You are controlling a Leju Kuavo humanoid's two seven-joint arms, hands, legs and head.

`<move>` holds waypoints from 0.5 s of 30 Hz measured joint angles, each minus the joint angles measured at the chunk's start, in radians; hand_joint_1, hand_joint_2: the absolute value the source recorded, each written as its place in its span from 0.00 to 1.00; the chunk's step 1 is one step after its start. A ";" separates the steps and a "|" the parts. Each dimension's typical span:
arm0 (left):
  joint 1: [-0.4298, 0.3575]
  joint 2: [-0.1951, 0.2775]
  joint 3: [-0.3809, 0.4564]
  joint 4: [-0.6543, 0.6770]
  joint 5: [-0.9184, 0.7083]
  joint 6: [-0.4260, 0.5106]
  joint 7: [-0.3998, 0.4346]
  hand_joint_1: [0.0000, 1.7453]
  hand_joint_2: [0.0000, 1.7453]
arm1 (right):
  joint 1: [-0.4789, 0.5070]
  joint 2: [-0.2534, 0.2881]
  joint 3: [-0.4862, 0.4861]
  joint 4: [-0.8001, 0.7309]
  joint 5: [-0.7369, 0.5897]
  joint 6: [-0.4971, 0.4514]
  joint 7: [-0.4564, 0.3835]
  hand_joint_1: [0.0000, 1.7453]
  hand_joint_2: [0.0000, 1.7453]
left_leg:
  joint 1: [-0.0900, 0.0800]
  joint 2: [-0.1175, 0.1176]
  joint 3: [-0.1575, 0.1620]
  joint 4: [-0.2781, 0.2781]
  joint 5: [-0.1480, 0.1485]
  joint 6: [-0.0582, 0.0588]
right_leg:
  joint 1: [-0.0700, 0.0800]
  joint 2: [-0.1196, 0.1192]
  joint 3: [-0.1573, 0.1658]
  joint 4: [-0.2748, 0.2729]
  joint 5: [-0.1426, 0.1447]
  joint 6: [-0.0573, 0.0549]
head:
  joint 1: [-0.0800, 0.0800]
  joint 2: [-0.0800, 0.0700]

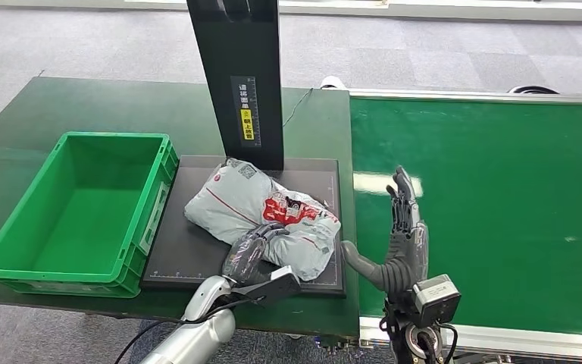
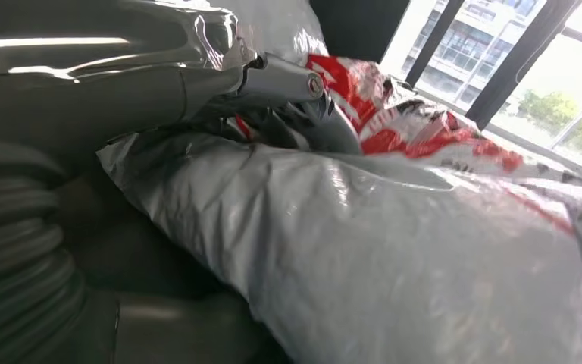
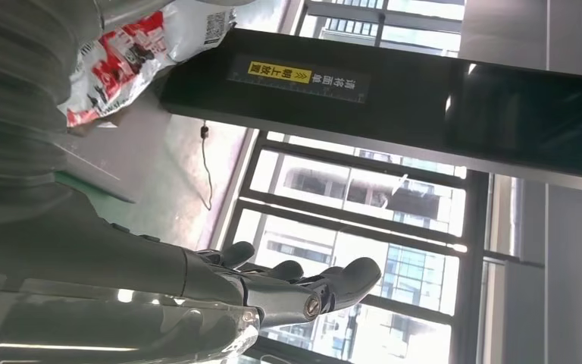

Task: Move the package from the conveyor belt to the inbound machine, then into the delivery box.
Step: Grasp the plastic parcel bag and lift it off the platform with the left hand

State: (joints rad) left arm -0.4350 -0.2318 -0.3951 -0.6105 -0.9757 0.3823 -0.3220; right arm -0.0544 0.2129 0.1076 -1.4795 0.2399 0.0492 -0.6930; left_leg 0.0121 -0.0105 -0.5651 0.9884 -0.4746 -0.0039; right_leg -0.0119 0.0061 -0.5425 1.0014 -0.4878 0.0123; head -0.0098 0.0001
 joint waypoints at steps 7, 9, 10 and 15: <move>0.026 0.005 0.017 -0.045 0.072 0.021 -0.065 1.00 1.00 | 0.000 0.000 -0.005 0.002 -0.001 0.000 0.000 0.00 1.00 | 0.000 0.000 -0.001 0.000 0.000 0.000 | 0.000 0.000 -0.001 0.000 0.000 0.000 | 0.000 0.000; 0.050 0.008 0.024 -0.080 0.093 0.027 -0.080 1.00 1.00 | 0.001 0.000 -0.006 0.002 -0.001 0.000 -0.001 0.00 1.00 | 0.000 0.000 -0.002 0.000 0.000 0.000 | 0.000 0.000 -0.002 0.000 0.000 0.000 | 0.000 0.000; 0.066 0.009 0.028 -0.103 0.104 0.031 -0.088 1.00 1.00 | 0.001 0.000 -0.007 0.001 -0.001 -0.001 -0.001 0.00 1.00 | 0.000 0.000 -0.002 0.000 0.000 0.000 | 0.000 0.000 -0.003 0.000 0.000 0.000 | 0.000 0.000; 0.178 0.018 0.052 -0.301 0.237 0.067 -0.175 1.00 1.00 | 0.017 0.000 -0.010 0.000 0.003 -0.014 0.001 0.00 1.00 | 0.000 0.001 -0.005 0.000 0.000 0.000 | 0.000 0.000 -0.006 0.000 0.000 0.000 | 0.000 0.000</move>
State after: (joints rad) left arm -0.2572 -0.2134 -0.3435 -0.9110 -0.7389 0.4492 -0.4966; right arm -0.0376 0.2132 0.0972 -1.4796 0.2429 0.0356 -0.6924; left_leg 0.0122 -0.0098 -0.5697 0.9884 -0.4749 -0.0040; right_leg -0.0119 0.0065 -0.5480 1.0014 -0.4880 0.0123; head -0.0097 0.0000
